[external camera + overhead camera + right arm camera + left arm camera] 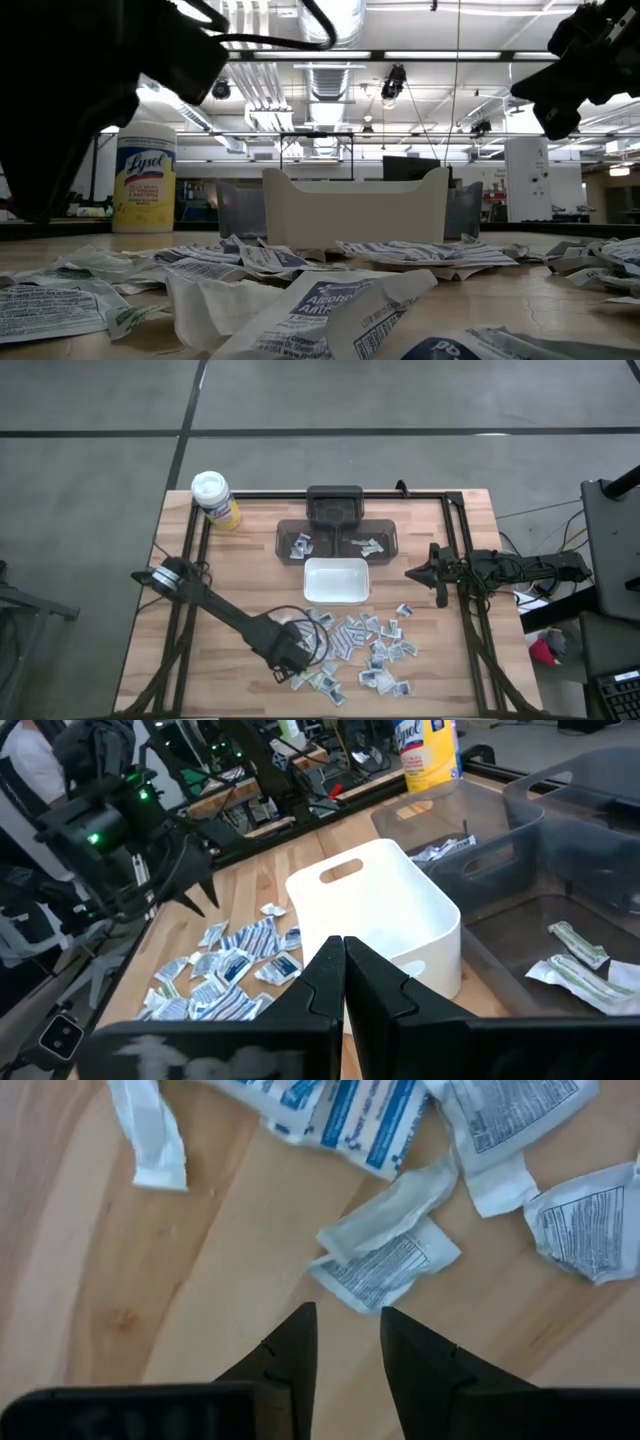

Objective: Pick & Place First Aid Supplies
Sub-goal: Put the alcohol pad into the bottom left black bin

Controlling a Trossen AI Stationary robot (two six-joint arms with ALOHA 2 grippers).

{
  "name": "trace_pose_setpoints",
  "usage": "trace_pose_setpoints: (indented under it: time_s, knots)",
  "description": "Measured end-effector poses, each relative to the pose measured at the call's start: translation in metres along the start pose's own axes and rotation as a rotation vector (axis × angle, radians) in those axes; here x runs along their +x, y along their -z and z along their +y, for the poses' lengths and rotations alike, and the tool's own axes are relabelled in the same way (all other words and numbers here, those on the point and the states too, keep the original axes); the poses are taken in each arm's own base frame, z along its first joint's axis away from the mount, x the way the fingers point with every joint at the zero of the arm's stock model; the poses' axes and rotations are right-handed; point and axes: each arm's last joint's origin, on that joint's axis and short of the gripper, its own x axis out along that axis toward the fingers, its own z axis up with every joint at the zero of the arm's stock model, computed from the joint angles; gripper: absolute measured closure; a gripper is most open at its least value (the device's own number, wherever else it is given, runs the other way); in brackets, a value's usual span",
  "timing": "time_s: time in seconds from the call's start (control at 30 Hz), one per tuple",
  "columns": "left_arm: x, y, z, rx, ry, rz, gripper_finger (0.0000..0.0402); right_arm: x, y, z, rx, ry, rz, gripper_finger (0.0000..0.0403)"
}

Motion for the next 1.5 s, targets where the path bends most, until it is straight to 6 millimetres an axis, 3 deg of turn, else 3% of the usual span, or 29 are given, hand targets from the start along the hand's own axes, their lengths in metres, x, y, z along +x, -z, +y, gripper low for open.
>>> trace_pose_setpoints:
  time_s: [0.2,0.4,0.87,1.5]
  knots:
    - [0.002,0.007,0.015,-0.092,0.087,-0.042,0.0311,0.000,0.001,0.000,0.001,0.004,0.009,0.0394]
    - [0.009,0.008,0.018,-0.106,0.185,-0.088,0.0310,0.000,0.001,0.000,0.001,0.004,0.009,0.0394]
    - [0.025,0.012,0.029,-0.162,0.118,-0.078,0.0310,0.000,0.001,0.000,0.001,0.004,0.009,0.0394]
    - [0.025,0.009,0.029,-0.266,0.106,-0.142,0.0310,0.000,0.001,0.000,0.002,0.004,0.009,0.0394]
